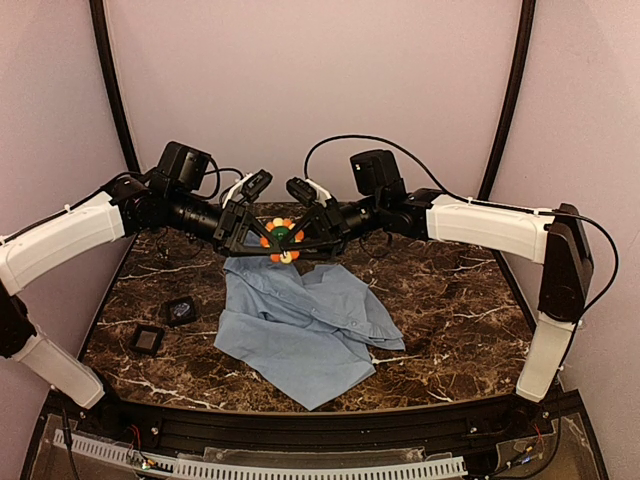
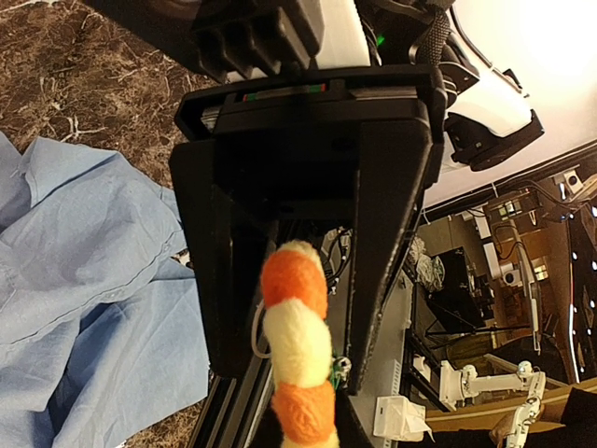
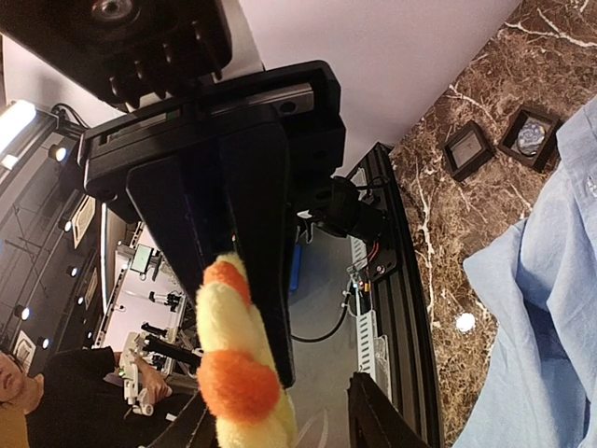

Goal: Remove the brooch from the garment
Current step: Close the brooch securely.

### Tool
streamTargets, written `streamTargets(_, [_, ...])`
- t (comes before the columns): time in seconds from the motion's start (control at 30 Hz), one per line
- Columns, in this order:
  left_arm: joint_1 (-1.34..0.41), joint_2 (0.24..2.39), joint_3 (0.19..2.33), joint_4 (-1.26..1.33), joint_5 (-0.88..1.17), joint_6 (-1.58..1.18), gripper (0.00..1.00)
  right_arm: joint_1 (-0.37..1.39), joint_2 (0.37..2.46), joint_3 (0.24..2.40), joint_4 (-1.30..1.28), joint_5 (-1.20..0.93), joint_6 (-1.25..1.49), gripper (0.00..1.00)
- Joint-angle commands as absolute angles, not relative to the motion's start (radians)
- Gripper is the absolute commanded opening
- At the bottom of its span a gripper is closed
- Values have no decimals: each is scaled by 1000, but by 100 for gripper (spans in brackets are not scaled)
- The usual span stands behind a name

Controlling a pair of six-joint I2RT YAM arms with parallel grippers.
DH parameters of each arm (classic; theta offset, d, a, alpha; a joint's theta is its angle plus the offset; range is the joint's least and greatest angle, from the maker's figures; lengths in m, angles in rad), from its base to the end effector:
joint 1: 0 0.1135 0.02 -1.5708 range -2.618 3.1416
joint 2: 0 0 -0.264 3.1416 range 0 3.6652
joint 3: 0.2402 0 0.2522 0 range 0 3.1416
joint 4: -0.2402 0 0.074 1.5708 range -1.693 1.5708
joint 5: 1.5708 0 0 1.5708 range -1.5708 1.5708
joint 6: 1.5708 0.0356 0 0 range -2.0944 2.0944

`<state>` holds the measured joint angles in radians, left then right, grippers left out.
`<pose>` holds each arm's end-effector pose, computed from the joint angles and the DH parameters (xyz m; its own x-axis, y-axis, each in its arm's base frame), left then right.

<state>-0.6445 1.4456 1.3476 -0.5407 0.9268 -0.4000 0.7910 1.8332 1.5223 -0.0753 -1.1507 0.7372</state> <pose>0.2333 -0.2110 0.3543 -0.7793 0.2932 -0.5538 0.6194 0.2262 -0.7518 0.2736 0.3230 0.3173 -0.7908 -0.4098 -0.4546 -0.4770 -0.0529 0.8773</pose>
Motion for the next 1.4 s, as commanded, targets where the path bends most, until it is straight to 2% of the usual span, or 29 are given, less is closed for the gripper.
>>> streamTargets(0.0, [-666,1435,1367,-463,980,-409,1,785,1842,1509,-66,-1081,742,44])
streamTargets(0.37, [-664,1405,1260,-345,964,-528,1,772,1762,1447,25,-1048,757,71])
streamTargets(0.6, [-664,1405,1254,-343,949,-534,1,745,1693,1398,76,-992,773,78])
streamTargets(0.77, [-663,1396,1248,-328,945,-544,1,727,1637,1350,110,-950,787,80])
streamTargets(0.87, [-663,1395,1244,-312,948,-554,1,727,1636,1338,103,-957,787,77])
streamTargets(1.07, [-664,1391,1235,-254,958,-593,1,727,1651,1341,62,-967,772,59])
streamTargets(1.37, [-663,1388,1230,-246,959,-603,1,747,1682,1368,80,-1032,777,43])
